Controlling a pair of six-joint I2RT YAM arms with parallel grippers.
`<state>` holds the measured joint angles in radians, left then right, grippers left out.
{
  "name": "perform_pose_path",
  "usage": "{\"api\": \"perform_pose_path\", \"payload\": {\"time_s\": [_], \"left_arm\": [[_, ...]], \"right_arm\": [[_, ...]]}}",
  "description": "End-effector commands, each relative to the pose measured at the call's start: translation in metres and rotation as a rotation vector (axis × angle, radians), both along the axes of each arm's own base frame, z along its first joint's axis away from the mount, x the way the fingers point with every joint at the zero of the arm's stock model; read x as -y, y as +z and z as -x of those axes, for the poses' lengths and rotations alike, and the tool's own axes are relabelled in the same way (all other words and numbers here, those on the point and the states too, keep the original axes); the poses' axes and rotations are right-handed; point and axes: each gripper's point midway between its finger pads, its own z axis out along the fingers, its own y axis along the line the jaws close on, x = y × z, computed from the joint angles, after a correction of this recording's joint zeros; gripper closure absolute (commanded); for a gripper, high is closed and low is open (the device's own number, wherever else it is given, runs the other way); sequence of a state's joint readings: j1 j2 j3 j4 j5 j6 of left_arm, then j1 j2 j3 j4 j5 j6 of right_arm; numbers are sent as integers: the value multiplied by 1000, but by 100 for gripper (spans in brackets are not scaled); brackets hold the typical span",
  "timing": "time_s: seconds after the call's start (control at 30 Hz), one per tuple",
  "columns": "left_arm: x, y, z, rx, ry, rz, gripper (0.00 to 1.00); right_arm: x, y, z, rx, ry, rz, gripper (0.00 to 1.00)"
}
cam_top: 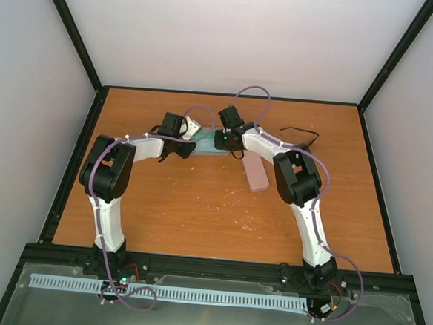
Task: Organize the sunglasses
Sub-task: Place the glasses cleaning cloth in the sunglasses case, then pick up the sunglasses from the center of the board.
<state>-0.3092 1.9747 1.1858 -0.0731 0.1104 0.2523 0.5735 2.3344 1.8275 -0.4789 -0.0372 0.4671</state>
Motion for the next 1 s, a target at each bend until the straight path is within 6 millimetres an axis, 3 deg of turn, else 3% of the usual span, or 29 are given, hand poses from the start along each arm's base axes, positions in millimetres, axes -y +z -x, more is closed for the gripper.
{"api": "perform_pose_path", "payload": {"time_s": [0.0,0.2,0.27,0.37,0.5,0.6,0.73,0.83,0.97], "left_arm": [[-4,23,-1,55,15,16,44],[-6,33,13,67,13,25,37],[-7,35,17,72,14,26,24],[-9,40,23,75,22,32,21],[-14,52,35,81,46,48,8],[-18,66,50,100,48,69,1],[-28,86,68,116,63,90,0],[-41,93,83,64,67,135,0],[-72,98,77,64,131,112,0]], "right_arm": [[11,37,-2,64,-41,-5,60],[20,53,4,93,-68,-8,52],[22,56,7,95,-77,-6,52],[32,63,14,104,-110,-5,51],[57,80,25,117,-189,13,51],[91,102,31,131,-288,-21,49],[150,134,40,144,-406,-19,48],[207,139,49,88,-516,4,47],[279,132,56,-1,-646,38,47]]}}
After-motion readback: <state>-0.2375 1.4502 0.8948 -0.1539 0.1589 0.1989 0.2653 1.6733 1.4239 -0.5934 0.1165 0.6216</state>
